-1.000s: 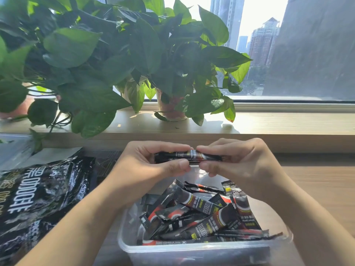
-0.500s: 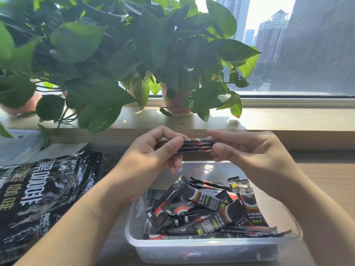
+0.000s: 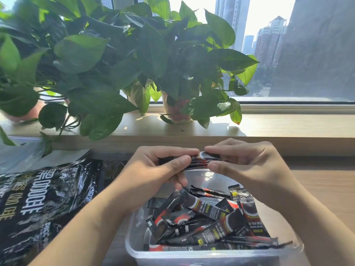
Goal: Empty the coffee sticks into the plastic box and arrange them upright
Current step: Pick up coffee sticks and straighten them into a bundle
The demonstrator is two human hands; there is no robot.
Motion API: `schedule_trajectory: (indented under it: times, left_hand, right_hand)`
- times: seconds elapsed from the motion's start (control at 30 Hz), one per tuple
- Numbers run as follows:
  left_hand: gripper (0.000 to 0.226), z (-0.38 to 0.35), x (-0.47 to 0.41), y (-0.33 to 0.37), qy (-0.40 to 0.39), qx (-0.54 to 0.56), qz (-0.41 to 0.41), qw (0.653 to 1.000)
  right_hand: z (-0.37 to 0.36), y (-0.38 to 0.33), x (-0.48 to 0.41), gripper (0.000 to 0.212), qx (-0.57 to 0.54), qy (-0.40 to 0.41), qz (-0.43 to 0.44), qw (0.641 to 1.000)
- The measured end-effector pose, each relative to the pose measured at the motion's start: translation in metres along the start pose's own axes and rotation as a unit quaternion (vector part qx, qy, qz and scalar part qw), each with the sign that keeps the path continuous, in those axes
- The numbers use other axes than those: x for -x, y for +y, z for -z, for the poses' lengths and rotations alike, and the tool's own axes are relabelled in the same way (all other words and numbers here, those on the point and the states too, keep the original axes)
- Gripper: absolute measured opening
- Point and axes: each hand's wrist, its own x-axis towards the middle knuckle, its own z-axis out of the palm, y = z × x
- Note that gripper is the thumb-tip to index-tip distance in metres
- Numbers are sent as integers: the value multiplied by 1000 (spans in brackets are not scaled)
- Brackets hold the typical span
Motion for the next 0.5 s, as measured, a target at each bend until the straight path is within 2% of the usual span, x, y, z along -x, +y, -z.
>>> schedule_trajectory:
  times: [0.23, 0.37, 0.5]
  left_hand:
    - [31, -2, 0, 3, 61, 31, -32, 997]
    - [24, -5, -1, 4, 97, 69, -30, 992]
    - [20, -7, -2, 4, 105, 74, -26, 991]
  right_hand:
    - [3, -2, -4, 21, -35, 51, -39, 997]
    - [3, -6, -4, 21, -50, 53, -86, 994]
    - [3, -8, -3, 19, -48, 67, -84, 993]
